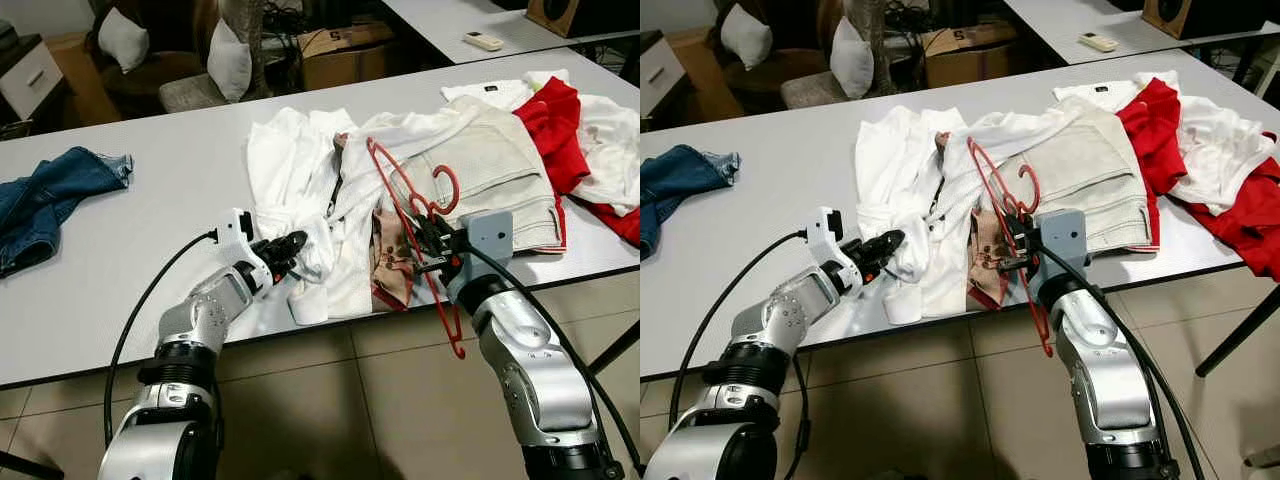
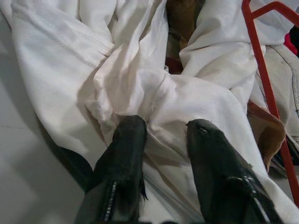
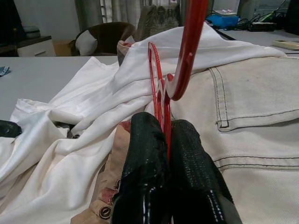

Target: Hang hanger

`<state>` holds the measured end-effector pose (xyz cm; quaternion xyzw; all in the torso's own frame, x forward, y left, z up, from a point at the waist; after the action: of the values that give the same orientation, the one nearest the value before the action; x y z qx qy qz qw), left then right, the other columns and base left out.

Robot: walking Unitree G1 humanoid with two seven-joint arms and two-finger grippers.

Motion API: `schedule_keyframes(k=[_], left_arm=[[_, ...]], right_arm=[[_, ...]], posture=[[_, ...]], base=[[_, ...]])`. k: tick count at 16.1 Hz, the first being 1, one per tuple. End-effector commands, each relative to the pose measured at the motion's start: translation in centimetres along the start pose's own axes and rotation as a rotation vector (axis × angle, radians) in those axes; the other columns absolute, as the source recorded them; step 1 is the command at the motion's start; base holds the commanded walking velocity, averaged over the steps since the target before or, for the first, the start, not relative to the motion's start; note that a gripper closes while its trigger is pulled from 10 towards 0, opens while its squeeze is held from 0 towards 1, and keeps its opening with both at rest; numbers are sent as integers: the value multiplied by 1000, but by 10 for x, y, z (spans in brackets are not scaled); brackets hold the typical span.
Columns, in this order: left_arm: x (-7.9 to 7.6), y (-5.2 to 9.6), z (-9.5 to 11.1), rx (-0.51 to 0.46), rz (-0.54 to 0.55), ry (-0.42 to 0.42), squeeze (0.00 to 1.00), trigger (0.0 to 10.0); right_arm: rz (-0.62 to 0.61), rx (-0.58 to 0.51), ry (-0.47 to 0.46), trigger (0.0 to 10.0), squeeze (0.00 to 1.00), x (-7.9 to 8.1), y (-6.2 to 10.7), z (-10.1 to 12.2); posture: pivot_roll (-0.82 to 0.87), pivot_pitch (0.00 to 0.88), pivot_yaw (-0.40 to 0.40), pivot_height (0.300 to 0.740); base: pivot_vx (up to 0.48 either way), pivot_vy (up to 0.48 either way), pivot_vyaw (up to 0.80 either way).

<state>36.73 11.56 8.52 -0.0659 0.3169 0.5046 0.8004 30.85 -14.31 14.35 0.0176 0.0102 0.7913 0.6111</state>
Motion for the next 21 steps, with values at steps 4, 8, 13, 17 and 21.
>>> schedule_keyframes(k=[4, 8, 13, 17, 21], left_arm=[[3, -1, 3, -3, 16, -7, 0, 0], [4, 0, 1, -1, 17, -3, 0, 0], [10, 2, 10, -12, 29, -21, 0, 0], [22, 18, 107, -190, 50, -162, 0, 0], [-9, 34, 199, -385, -28, -395, 0, 0]], right_arm=[[16, -3, -10, 10000, 0, 3, -3, 1], [25, 51, -4, 10000, 0, 4, -3, -7], [-29, 72, 5, 10000, 0, -2, -2, -12], [-90, -5, -38, 10000, 0, -7, -3, -4], [-105, -53, -61, 10000, 0, -9, -5, 3]], posture=[[-129, 0, 157, 740], [-132, 0, 160, 740], [-125, 0, 168, 740], [-111, 0, 177, 740], [-98, 0, 168, 740]], base=[[0, 0, 0], [0, 0, 0], [0, 0, 0], [0, 0, 0], [0, 0, 0]])
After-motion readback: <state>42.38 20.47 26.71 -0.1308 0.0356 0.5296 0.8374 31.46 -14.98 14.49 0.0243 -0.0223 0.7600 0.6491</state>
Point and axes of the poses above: a point about 5 cm out from each wrist's last joint towards the gripper, its own y axis pointing back from the gripper into the wrist, its own z axis along the axis of the wrist's last joint, x = y × z, the point moved 3 cm from there along -y, pointing out of the wrist towards the gripper, and after that the axes turned 4 degrees about -y, right-handed, at the moved point
